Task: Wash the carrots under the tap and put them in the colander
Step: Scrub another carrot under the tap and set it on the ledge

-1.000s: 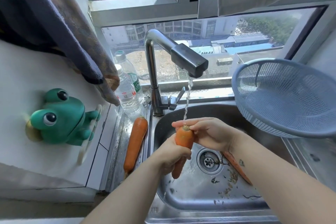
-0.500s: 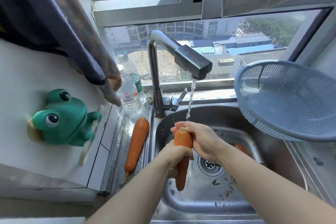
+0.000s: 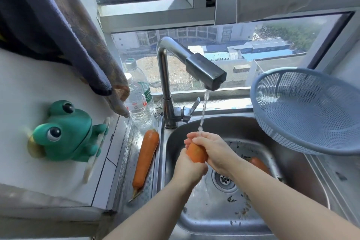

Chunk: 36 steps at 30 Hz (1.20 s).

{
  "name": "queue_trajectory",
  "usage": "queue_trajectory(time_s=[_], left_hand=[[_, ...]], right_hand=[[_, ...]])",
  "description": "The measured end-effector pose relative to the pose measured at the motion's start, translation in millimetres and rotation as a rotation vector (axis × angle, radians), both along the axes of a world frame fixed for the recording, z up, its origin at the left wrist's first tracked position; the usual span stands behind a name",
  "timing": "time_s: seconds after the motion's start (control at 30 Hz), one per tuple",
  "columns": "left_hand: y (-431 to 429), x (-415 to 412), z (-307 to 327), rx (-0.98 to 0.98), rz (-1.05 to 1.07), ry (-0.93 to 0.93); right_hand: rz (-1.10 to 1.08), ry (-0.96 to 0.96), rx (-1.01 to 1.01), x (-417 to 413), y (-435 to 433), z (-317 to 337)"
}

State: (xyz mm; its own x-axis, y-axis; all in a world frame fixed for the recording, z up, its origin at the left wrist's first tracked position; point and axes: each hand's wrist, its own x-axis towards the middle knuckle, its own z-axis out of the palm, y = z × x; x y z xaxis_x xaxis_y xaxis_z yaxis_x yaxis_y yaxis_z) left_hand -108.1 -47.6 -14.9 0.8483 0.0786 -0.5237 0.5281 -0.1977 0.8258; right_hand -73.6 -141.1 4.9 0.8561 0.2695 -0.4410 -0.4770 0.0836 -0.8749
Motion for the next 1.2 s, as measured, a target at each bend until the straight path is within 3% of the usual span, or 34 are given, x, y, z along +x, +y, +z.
queue_trajectory(time_s=[0.2,0.37,0.5,0.6,0.8,1.2], left_hand=[[-8.9,-7.4,0.3,-0.087,0.108,-0.037],[-1.2,-6.1,3.8,-0.12,0.033,-0.027],[10.9,-0.7,6.2,-0.198,-0.013,0.014],[17.1,3.2,9.9,-0.226,-0.058,0.071],[15.3,5.3,9.6,-0.172,-0.076,0.112],[-0.3,0.5,4.8,0.084,0.018,-0.053]], right_hand=[[-0.127,-0.033,-0.247,3.5,13.8,0.2],[-0.092,0.199,0.057,9.5,8.9,7.8],[-0.007,0.233,0.3,10.6,-1.8,11.9],[0.058,0.214,0.361,10.7,-8.8,15.6],[0.092,0.151,0.281,8.7,-10.9,12.3],[-0.097,-0.025,-0.075,4.2,9.6,4.5]])
